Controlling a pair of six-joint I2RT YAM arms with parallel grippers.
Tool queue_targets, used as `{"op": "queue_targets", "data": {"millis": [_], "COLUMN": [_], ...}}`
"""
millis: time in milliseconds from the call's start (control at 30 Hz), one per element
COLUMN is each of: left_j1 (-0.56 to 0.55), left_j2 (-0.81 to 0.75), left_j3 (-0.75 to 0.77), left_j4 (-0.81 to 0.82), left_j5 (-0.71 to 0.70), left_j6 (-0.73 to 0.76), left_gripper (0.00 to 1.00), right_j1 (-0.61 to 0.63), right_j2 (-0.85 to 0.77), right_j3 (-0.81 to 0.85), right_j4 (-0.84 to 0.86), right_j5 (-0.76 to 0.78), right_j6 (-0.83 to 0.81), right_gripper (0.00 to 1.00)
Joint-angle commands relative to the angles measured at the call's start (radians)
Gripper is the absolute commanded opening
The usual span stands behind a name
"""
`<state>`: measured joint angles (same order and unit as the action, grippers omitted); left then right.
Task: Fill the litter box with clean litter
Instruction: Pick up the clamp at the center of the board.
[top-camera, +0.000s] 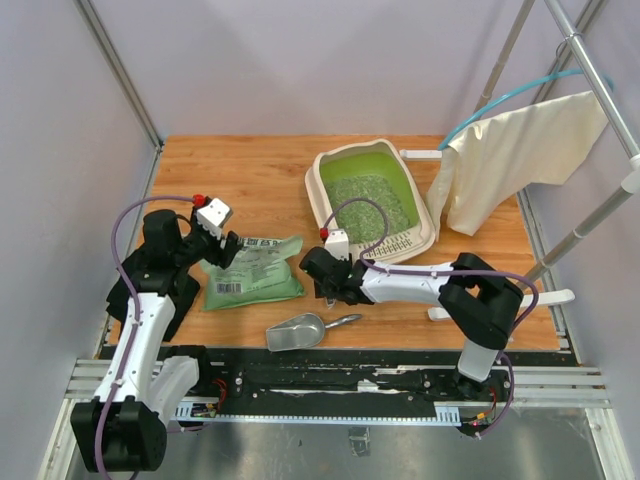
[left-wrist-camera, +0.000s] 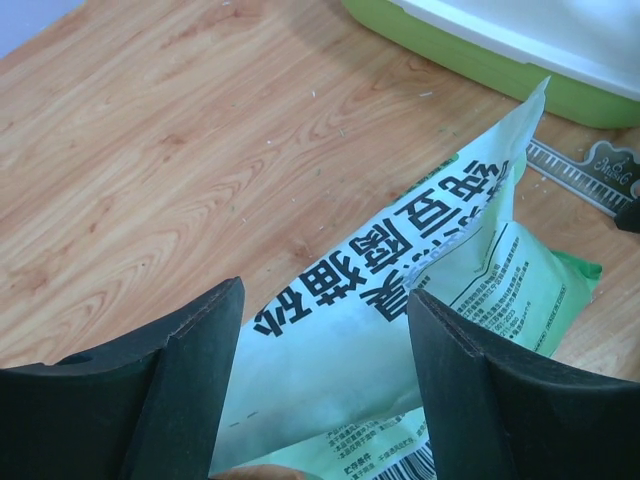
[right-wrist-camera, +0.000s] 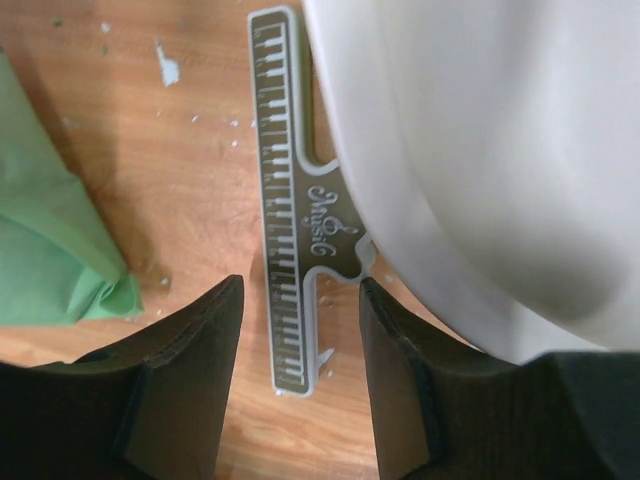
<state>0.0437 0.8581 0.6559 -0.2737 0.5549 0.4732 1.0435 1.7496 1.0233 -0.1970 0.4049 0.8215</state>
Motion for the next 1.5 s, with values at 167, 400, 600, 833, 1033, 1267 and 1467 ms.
{"op": "queue_targets", "data": {"millis": [167, 400, 600, 833, 1033, 1267, 1467], "left_j1": [0.005, 0.004, 0.005, 0.005, 0.004, 0.005, 0.004], "left_j2": [-0.078, -0.123, -0.176, -0.23, -0.257, -0.32, -0.343], "left_j3": [0.001, 0.012, 0.001, -0.014, -0.004, 0.0, 0.029], "left_j4": [0.069, 0.108, 0.184, 0.238, 0.262, 0.291, 0.214], "left_j5": [0.001, 0.016, 0.028, 0.034, 0.045, -0.042, -0.075], "left_j6": [-0.027, -0.078, -0.175, -0.258, -0.337, -0.398, -0.34], "left_gripper": [0.72, 0.73, 0.77, 0.82, 0.83, 0.84, 0.85], "right_j1": [-0.007, -0.007, -0.005, -0.006, -0.008, -0.016, -0.017], "right_j2": [0.094, 0.059, -0.016, -0.039, 0.045, 0.226, 0.3], "right_j3": [0.036, -0.006, -0.042, 0.001, 0.165, 0.377, 0.43], "right_j4": [0.018, 0.158, 0.235, 0.189, 0.024, -0.136, -0.199], "right_j5": [0.165, 0.051, -0.056, -0.071, 0.008, 0.103, 0.211], "right_j6": [-0.034, -0.136, -0.209, -0.248, -0.25, -0.249, -0.247], "right_gripper": [0.55, 0.17, 0.01, 0.03, 0.51, 0.53, 0.53]}}
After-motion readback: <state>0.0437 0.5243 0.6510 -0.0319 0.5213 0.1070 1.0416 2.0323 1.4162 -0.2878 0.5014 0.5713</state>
